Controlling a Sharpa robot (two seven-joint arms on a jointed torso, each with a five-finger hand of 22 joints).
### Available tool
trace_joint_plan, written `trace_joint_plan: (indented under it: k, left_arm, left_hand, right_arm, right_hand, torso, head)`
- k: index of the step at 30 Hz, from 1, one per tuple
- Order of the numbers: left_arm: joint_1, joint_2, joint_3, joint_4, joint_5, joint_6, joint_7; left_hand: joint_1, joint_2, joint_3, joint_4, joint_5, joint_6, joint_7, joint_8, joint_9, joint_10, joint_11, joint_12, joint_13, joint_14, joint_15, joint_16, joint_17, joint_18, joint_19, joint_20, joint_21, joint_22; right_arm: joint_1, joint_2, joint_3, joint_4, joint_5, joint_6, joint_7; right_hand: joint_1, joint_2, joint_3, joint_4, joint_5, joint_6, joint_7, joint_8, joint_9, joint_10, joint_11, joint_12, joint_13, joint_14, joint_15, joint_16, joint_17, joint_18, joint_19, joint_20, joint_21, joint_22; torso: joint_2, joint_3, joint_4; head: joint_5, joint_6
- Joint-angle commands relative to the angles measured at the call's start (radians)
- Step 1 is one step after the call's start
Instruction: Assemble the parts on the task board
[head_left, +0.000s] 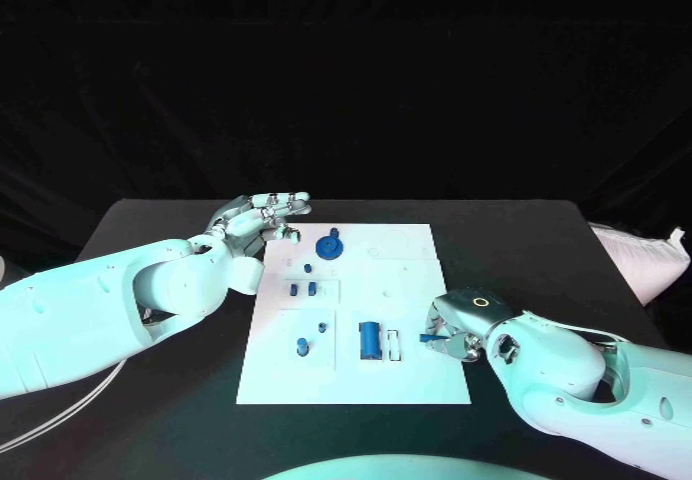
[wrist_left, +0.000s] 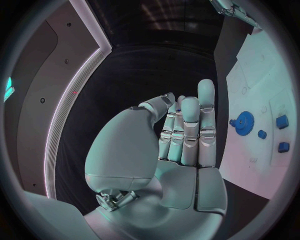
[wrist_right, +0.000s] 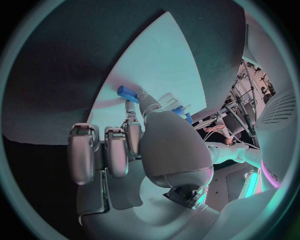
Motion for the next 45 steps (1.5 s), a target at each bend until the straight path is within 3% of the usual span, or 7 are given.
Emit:
trace_joint_plan:
  k: [1,5,9,16,22,33,45]
  left_arm:
    - [0.0,0.002,0.001,0.002,0.002,0.017,0.003]
    - [0.0,0.002,0.001,0.002,0.002,0.017,0.003]
    - [0.0,0.002,0.001,0.002,0.002,0.017,0.003]
    - [0.0,0.003,0.001,0.003,0.001,0.017,0.004]
    - [0.0,0.003,0.001,0.005,0.001,0.017,0.005]
    - [0.0,0.004,0.001,0.011,0.001,0.019,0.004]
    - [0.0,0.003,0.001,0.014,0.001,0.021,0.002]
  left_hand:
    - [-0.002,0.01,0.0,-0.003,0.004,-0.003,0.004,0.005,-0.001,-0.007,-0.001,0.003,0.002,-0.008,0.0,-0.006,-0.001,0.019,-0.009,0.001,-0.005,-0.001]
    - [-0.002,0.01,0.0,-0.003,0.004,-0.003,0.004,0.005,-0.001,-0.007,-0.001,0.003,0.002,-0.008,0.0,-0.006,-0.001,0.019,-0.009,0.001,-0.005,-0.001]
    - [0.0,0.011,0.0,-0.004,0.004,-0.004,0.004,0.005,-0.001,-0.007,-0.001,0.004,0.002,-0.008,0.0,-0.006,-0.002,0.019,-0.009,0.001,-0.006,-0.001]
    - [0.001,0.011,0.0,-0.005,0.005,-0.004,0.004,0.005,-0.001,-0.008,-0.001,0.004,0.002,-0.009,0.0,-0.006,-0.003,0.019,-0.009,0.001,-0.006,-0.001]
    - [0.001,0.011,0.0,-0.005,0.005,-0.004,0.004,0.005,-0.001,-0.008,-0.001,0.004,0.002,-0.009,0.0,-0.006,-0.003,0.019,-0.009,0.001,-0.006,-0.001]
    - [0.001,0.011,0.0,-0.005,0.005,-0.004,0.004,0.005,-0.001,-0.008,-0.001,0.004,0.002,-0.009,0.0,-0.006,-0.003,0.019,-0.009,0.001,-0.006,-0.001]
    - [0.001,0.011,0.0,-0.005,0.005,-0.004,0.004,0.005,-0.001,-0.008,-0.001,0.004,0.002,-0.009,0.0,-0.006,-0.003,0.019,-0.009,0.001,-0.006,-0.001]
  right_arm:
    - [-0.012,-0.005,-0.01,-0.009,0.087,-0.062,-0.028]
    - [-0.011,-0.01,-0.008,0.003,0.129,-0.119,-0.028]
    - [-0.01,-0.014,-0.006,0.011,0.16,-0.168,-0.027]
    - [-0.008,-0.015,-0.004,0.026,0.24,-0.265,-0.021]
    - [-0.007,-0.006,-0.003,0.034,0.288,-0.291,-0.023]
    - [-0.005,0.041,-0.003,0.014,0.388,-0.26,-0.026]
    - [-0.006,0.076,-0.004,-0.011,0.455,-0.214,-0.029]
  right_hand:
    - [0.002,0.02,0.09,-0.032,0.052,0.004,0.002,0.002,0.007,0.014,-0.004,-0.011,-0.088,0.093,-0.003,0.005,0.204,-0.018,0.045,-0.002,0.004,0.121]
    - [-0.043,-0.012,0.158,-0.036,0.05,0.007,-0.001,0.001,0.012,0.018,-0.007,-0.009,-0.085,0.093,-0.004,0.007,0.207,-0.018,0.046,-0.002,0.006,0.124]
    - [-0.082,-0.031,0.176,-0.025,0.03,0.012,-0.004,0.002,0.015,0.023,-0.008,-0.002,-0.081,0.094,-0.004,0.009,0.211,-0.019,0.047,-0.002,0.007,0.127]
    - [-0.191,-0.074,0.136,0.045,-0.049,0.025,-0.006,0.001,0.016,0.035,-0.009,0.023,-0.066,0.097,-0.005,0.015,0.221,-0.021,0.052,-0.002,0.014,0.136]
    - [-0.203,-0.082,0.125,0.056,-0.05,0.032,-0.008,0.001,0.017,0.04,-0.011,0.038,-0.057,0.097,-0.006,0.017,0.225,-0.022,0.054,-0.004,0.018,0.141]
    - [-0.224,-0.082,0.089,0.084,0.012,0.054,-0.017,0.007,0.023,0.054,-0.018,0.085,-0.031,0.098,-0.013,0.018,0.226,-0.023,0.056,-0.009,0.021,0.145]
    - [-0.216,-0.071,0.081,0.085,0.041,0.064,-0.023,0.01,0.03,0.058,-0.023,0.096,-0.023,0.097,-0.017,0.016,0.223,-0.023,0.056,-0.013,0.02,0.144]
  torso:
    - [0.0,-0.0001,-0.0003]
    - [0.0,-0.0008,-0.0007]
    - [0.001,-0.0004,-0.0006]
    - [0.0,-0.0006,0.0004]
    - [0.001,-0.0009,0.0004]
    - [0.0,-0.0009,0.0002]
    - [0.001,0.0,-0.0009]
  head:
    - [0.001,-0.001]
    - [0.001,0.0]
    - [0.002,0.0]
    - [0.001,-0.001]
    - [0.002,-0.003]
    - [0.001,-0.005]
    - [0.002,-0.007]
